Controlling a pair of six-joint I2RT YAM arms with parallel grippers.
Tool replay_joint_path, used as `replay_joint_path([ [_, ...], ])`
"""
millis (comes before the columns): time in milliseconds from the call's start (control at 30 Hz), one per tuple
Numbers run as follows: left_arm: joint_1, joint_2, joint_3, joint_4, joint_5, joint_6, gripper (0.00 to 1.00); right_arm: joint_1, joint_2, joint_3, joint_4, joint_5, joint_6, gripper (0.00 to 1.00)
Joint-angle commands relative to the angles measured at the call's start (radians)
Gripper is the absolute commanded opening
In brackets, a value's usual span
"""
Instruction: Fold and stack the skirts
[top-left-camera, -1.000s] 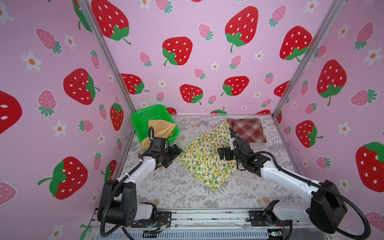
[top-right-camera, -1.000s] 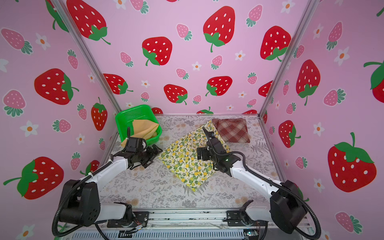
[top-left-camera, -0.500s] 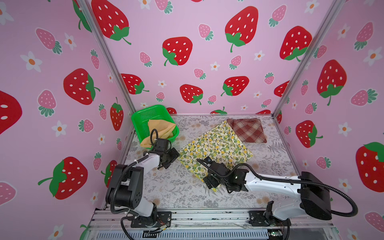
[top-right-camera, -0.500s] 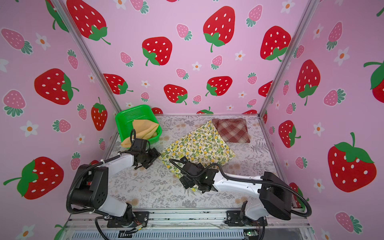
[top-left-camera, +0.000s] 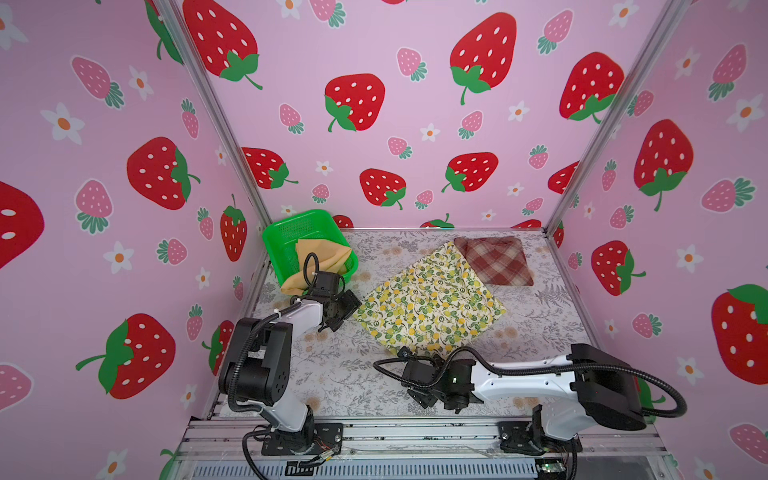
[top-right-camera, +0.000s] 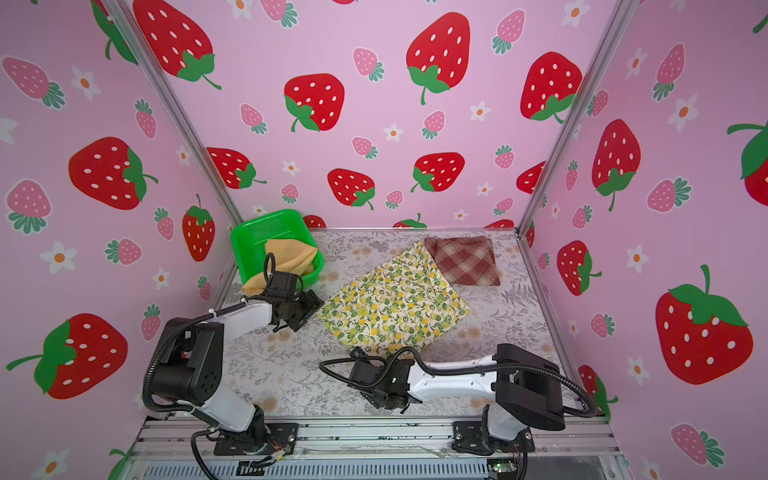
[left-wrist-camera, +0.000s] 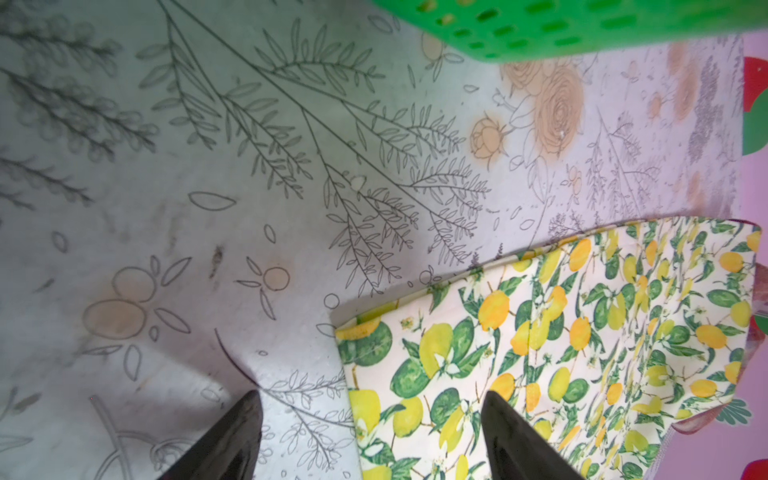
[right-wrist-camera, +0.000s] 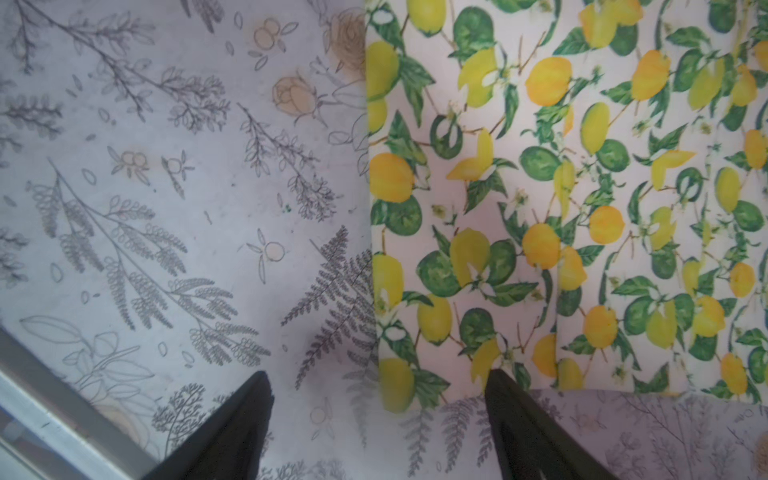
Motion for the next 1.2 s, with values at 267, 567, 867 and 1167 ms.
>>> replay_joint_path([
  [267, -0.004, -0.013, 0.038, -0.045, -0.007, 0.004, 0.88, 0.007, 0.054, -0.042, -0.025, 0.023, 0.085, 0.76],
  [567, -0.001, -0.03, 0.033, -0.055, 0.0, 0.011, 0.88, -0.079, 0.042, -0.074, 0.022, -0.031, 0.073, 0.63],
  [867, 0.005, -0.046, 0.044, -0.072, 0.004, 0.016, 0.9, -0.113, 0.022, -0.115, 0.014, -0.078, 0.054, 0.42],
  [1167, 0.018, -0.052, 0.036, -0.074, 0.016, 0.019, 0.91, -0.108, 0.016, -0.125, 0.032, -0.101, 0.04, 0.37],
])
